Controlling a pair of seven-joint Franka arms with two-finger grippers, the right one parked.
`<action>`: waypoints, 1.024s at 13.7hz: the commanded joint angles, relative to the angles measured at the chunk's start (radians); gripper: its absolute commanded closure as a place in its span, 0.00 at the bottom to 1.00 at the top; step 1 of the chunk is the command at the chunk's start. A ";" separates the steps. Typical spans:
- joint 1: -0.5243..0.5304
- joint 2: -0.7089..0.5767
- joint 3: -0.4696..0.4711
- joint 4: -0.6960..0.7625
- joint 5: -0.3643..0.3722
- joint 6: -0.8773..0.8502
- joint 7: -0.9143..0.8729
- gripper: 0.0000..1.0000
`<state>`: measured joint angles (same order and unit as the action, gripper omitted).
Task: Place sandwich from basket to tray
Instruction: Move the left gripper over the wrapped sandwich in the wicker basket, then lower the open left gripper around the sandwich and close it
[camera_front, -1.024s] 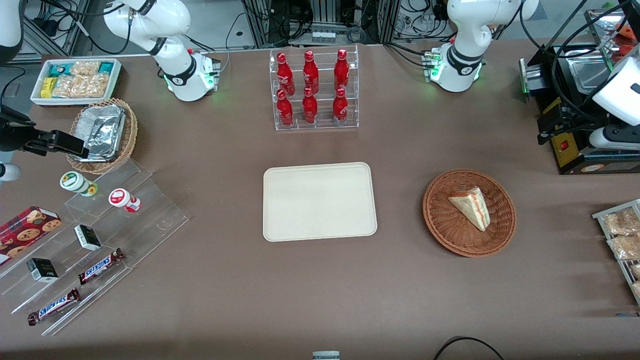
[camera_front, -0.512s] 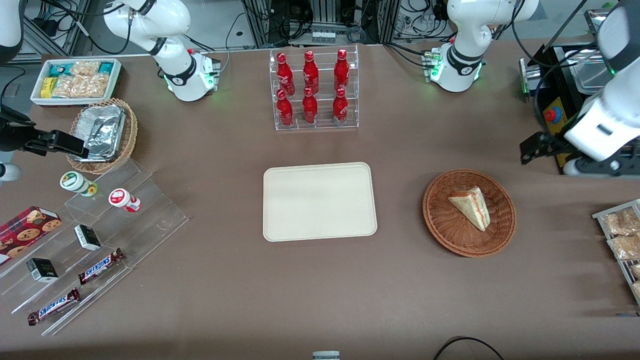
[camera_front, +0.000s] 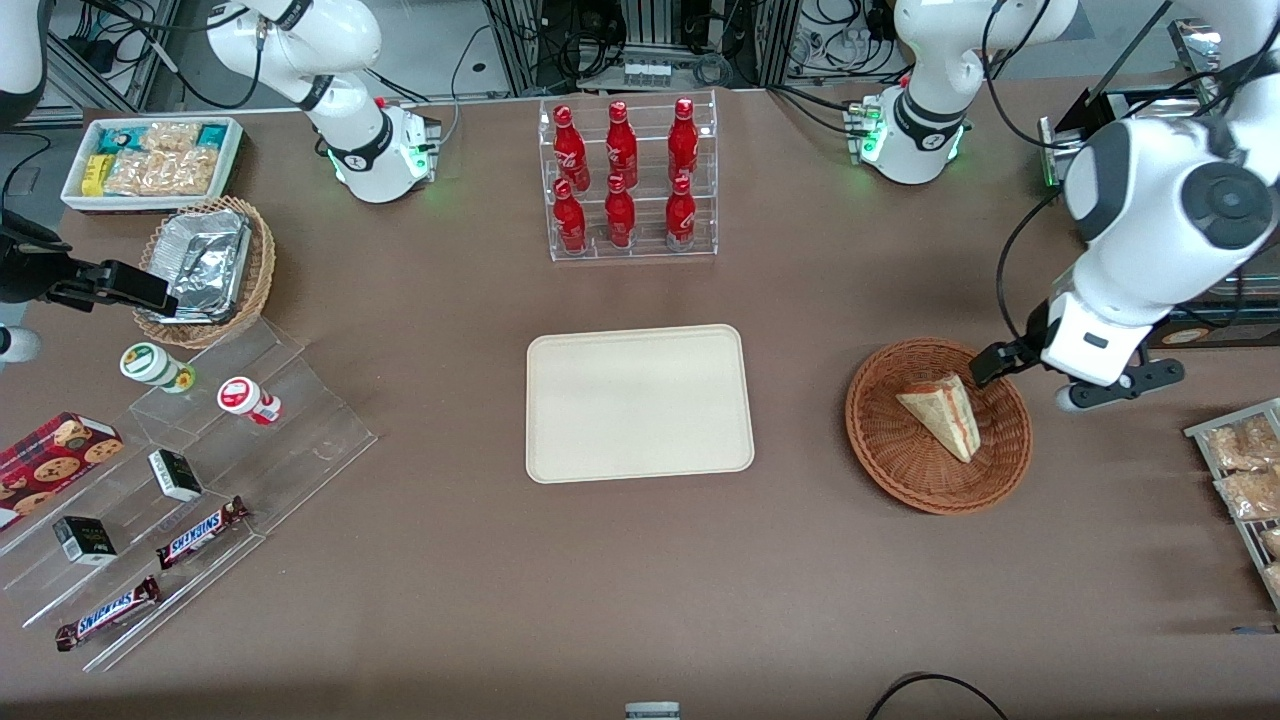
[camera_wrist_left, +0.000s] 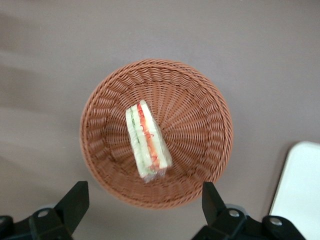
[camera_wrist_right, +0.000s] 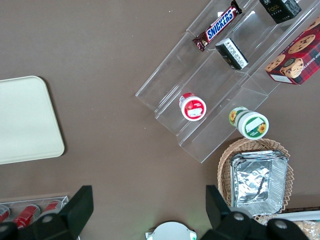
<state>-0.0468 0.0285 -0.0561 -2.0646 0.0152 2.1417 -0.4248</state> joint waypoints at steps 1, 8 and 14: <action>-0.001 -0.050 -0.004 -0.159 0.002 0.151 -0.138 0.00; -0.002 0.039 -0.008 -0.233 0.002 0.282 -0.173 0.00; -0.002 0.137 -0.008 -0.236 0.002 0.388 -0.204 0.00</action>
<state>-0.0470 0.1414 -0.0609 -2.2998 0.0152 2.4947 -0.6052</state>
